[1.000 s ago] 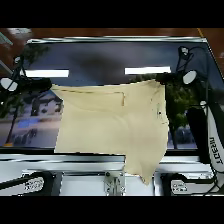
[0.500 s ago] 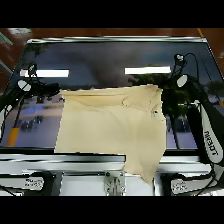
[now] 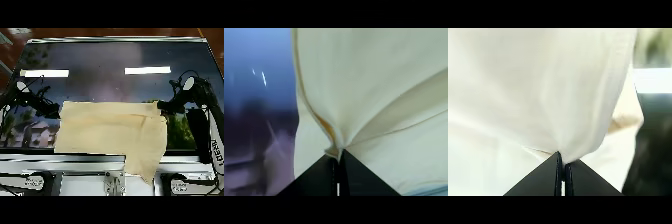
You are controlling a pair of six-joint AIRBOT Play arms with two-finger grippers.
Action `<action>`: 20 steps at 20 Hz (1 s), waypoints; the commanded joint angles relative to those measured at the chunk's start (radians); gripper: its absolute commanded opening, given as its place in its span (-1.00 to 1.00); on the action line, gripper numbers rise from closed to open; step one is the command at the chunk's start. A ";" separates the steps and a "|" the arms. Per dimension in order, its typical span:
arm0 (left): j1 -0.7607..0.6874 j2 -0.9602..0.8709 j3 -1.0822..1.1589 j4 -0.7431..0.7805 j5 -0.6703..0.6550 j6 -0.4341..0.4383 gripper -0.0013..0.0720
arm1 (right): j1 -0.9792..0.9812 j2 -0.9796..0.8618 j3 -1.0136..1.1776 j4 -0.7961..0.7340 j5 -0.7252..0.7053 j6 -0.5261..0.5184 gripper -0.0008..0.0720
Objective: Fold the shirts.
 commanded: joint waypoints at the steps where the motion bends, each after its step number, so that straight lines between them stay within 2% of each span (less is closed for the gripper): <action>1: 0.005 -0.006 -0.074 0.001 -0.066 -0.021 -0.86 | 0.000 0.005 -0.089 -0.046 0.062 0.077 -0.81; 7: 0.034 -0.008 -0.070 -0.036 0.049 -0.021 -0.86 | 0.005 0.005 -0.111 -0.041 -0.054 0.140 -0.80; 8: 0.041 -0.010 -0.071 -0.036 0.056 -0.021 -0.86 | 0.005 0.005 -0.111 -0.037 -0.068 0.143 -0.65; 9: 0.047 -0.011 -0.071 -0.036 0.057 -0.021 -0.83 | 0.005 0.005 -0.110 -0.026 -0.078 0.144 -0.09; 10: 0.055 -0.011 -0.071 -0.036 0.053 -0.021 -0.27 | 0.005 0.005 -0.110 -0.021 -0.076 0.137 0.30; 11: 0.066 -0.010 -0.068 -0.036 0.037 -0.021 0.53 | 0.003 0.008 -0.107 -0.021 -0.056 0.101 0.30; 12: 0.087 -0.008 -0.062 -0.036 0.000 -0.020 0.73 | 0.003 0.015 -0.104 -0.039 -0.025 0.070 0.30; 14: 0.148 0.011 -0.058 -0.035 -0.089 -0.005 0.73 | -0.007 0.062 -0.105 -0.132 0.068 0.032 0.31; 15: 0.188 0.031 -0.068 -0.035 -0.139 0.021 0.73 | -0.032 0.090 -0.106 -0.163 0.120 0.011 0.53; 16: 0.228 0.059 -0.095 -0.035 -0.177 0.050 0.73 | -0.072 0.122 -0.117 -0.173 0.166 -0.015 0.65; 17: 0.271 0.098 -0.149 -0.035 -0.193 0.078 0.73 | -0.135 0.159 -0.141 -0.166 0.198 -0.036 0.65; 20: 0.418 0.230 -0.410 -0.036 -0.127 0.130 0.73 | -0.338 0.283 -0.271 -0.047 0.192 -0.086 0.65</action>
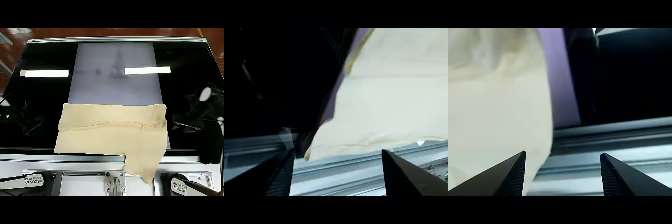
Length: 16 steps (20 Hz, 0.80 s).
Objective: Fold the shirts.
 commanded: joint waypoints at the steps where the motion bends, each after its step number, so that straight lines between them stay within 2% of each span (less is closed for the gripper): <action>1: 0.160 0.118 -0.243 -0.003 0.014 0.097 0.73 | -0.200 0.130 -0.132 0.118 0.036 -0.090 0.65; 3: 0.212 0.130 -0.325 -0.006 0.031 0.129 0.73 | -0.264 0.175 -0.209 0.165 0.017 -0.121 0.65; 6: 0.213 0.129 -0.369 -0.019 0.082 0.140 0.73 | -0.277 0.185 -0.269 0.179 -0.019 -0.126 0.65; 10: 0.164 0.113 -0.401 -0.085 0.164 0.132 0.73 | -0.277 0.185 -0.282 0.283 -0.106 -0.126 0.65; 14: 0.103 0.069 -0.411 -0.104 0.220 0.128 0.73 | -0.277 0.185 -0.282 0.299 -0.116 -0.125 0.65; 16: 0.084 0.056 -0.411 -0.132 0.246 0.128 0.51 | -0.277 0.185 -0.282 0.298 -0.114 -0.125 0.65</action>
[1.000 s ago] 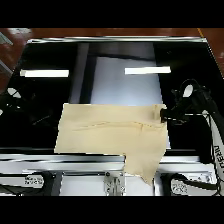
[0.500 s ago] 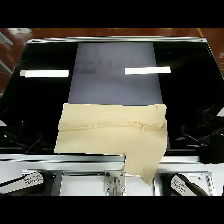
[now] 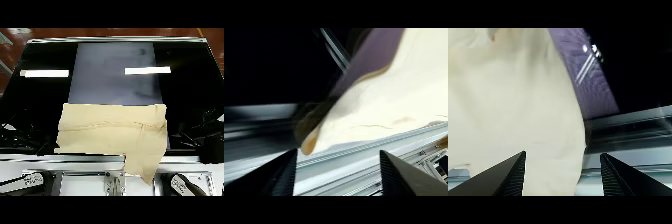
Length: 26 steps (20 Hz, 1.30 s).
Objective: Fold the shirts.
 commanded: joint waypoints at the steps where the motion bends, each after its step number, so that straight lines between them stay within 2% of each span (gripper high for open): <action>1: -0.039 -0.026 -0.007 -0.053 0.082 0.001 0.36 | -0.002 0.002 -0.003 0.014 -0.011 -0.002 0.65; 2: -0.049 -0.028 -0.007 -0.066 0.089 -0.002 0.20 | -0.002 0.002 -0.003 0.010 -0.012 -0.002 0.65; 3: -0.059 -0.029 -0.007 -0.067 0.103 -0.019 -0.26 | -0.002 0.002 -0.003 -0.002 -0.011 0.000 0.65; 4: -0.065 -0.029 -0.007 -0.067 0.107 -0.021 -0.57 | -0.002 0.002 -0.003 -0.028 -0.005 0.004 0.65; 6: -0.073 -0.029 -0.007 -0.066 0.098 -0.016 -0.86 | -0.002 0.002 -0.021 -0.080 0.030 -0.004 0.65; 9: -0.073 -0.021 -0.006 -0.066 0.082 0.003 -0.86 | -0.001 0.002 -0.140 -0.009 0.081 -0.088 0.65; 14: -0.073 0.025 -0.006 -0.067 0.061 0.006 -0.86 | -0.001 0.002 -0.333 0.099 -0.057 -0.108 0.65; 16: -0.073 0.048 -0.006 -0.067 0.061 0.006 -0.86 | 0.020 0.002 -0.344 0.139 -0.094 -0.112 0.65; 21: -0.073 0.068 -0.001 -0.086 0.058 0.006 -0.86 | 0.162 0.001 -0.344 0.064 -0.146 -0.036 0.65; 26: -0.073 0.069 -0.001 -0.093 0.054 0.006 -0.86 | 0.202 0.002 -0.344 0.049 -0.149 -0.032 0.65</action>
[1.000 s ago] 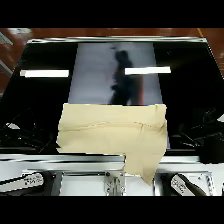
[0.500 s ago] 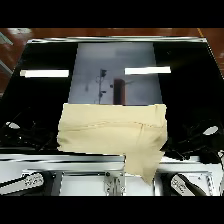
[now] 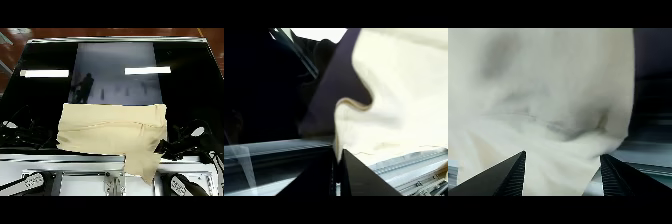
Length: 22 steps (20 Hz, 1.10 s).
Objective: Fold the shirts.
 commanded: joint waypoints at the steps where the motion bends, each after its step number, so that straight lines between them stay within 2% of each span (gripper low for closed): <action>1: -0.001 0.002 0.001 -0.005 -0.006 0.000 -0.86 | 0.025 0.000 0.002 -0.029 0.006 0.010 0.65; 4: 0.000 0.002 0.001 -0.005 -0.008 0.004 -0.86 | 0.024 0.000 0.035 -0.064 0.058 -0.011 0.65; 7: 0.000 0.002 0.001 -0.005 -0.008 0.004 -0.86 | 0.025 -0.008 0.039 -0.147 0.056 0.038 0.65; 11: 0.000 0.002 0.001 -0.010 -0.019 0.003 -0.86 | 0.026 -0.103 0.040 -0.058 -0.005 0.038 0.64; 15: 0.000 0.002 0.016 -0.023 -0.022 0.004 -0.86 | 0.026 -0.153 0.040 0.049 -0.067 0.018 -0.24; 17: 0.000 0.004 0.046 -0.023 -0.023 0.017 -0.86 | 0.025 -0.152 0.057 0.047 -0.031 0.003 -0.82; 19: 0.000 0.016 0.100 -0.043 -0.027 0.062 -0.86 | 0.025 -0.138 0.110 0.078 0.037 -0.064 -0.81; 20: -0.001 0.021 0.129 -0.078 -0.042 0.105 -0.86 | 0.025 -0.118 0.152 0.101 0.061 -0.069 -0.81; 22: -0.005 0.022 0.200 -0.161 -0.059 0.123 -0.87 | 0.026 -0.082 0.248 0.148 0.077 -0.046 -0.82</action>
